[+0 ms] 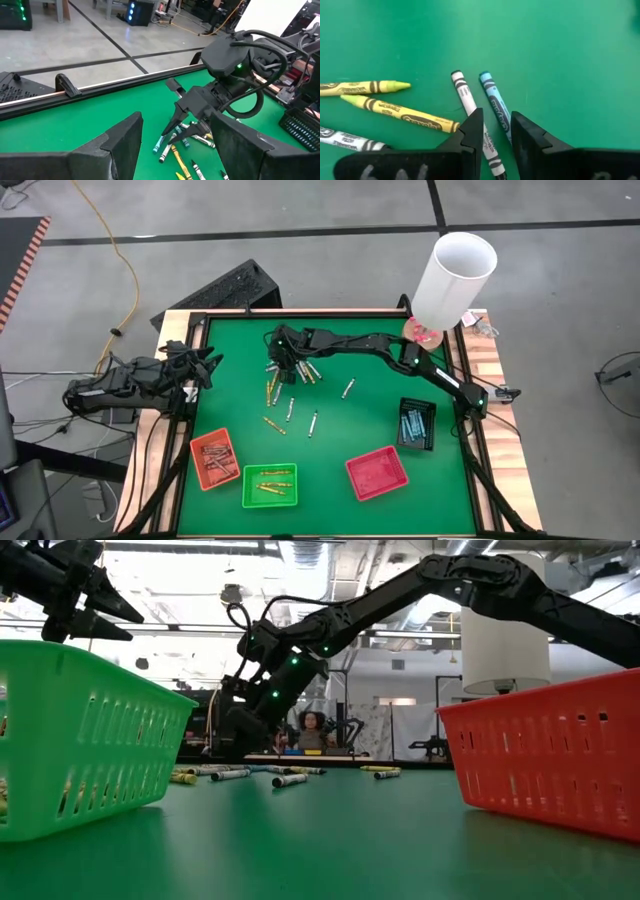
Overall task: Sort crayons
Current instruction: Put the blue crayon into the black bin
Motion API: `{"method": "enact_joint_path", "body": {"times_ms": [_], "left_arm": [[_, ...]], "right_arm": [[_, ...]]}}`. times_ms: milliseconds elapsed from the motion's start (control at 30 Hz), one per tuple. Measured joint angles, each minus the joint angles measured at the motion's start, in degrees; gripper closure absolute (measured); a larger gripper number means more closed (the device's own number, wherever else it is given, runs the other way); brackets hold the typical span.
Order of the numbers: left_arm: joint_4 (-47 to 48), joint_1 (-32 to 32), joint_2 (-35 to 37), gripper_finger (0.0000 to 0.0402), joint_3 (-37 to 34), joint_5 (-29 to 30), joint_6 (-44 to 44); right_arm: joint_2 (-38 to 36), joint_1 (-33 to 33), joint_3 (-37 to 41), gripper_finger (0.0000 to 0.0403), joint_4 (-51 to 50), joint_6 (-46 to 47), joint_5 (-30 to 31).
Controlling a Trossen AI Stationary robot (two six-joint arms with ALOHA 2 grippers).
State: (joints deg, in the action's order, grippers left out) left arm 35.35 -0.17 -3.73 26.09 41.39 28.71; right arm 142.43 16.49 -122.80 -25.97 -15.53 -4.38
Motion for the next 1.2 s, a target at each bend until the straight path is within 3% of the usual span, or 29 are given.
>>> {"method": "enact_joint_path", "body": {"times_ms": [600,1067,1200], "left_arm": [[0.0,0.01,0.01,0.0178,0.0,0.0,0.0],[0.01,0.0,0.01,0.0178,0.0,0.0,0.0],[0.01,0.0,0.01,0.0178,0.0,0.01,0.0]], "right_arm": [[0.24,0.13,0.26,0.0309,-4.77,0.02,2.89],[0.17,0.13,0.13,0.0393,-8.39,0.02,4.59],[0.15,0.13,0.13,0.0398,-8.48,0.07,4.67]]}}
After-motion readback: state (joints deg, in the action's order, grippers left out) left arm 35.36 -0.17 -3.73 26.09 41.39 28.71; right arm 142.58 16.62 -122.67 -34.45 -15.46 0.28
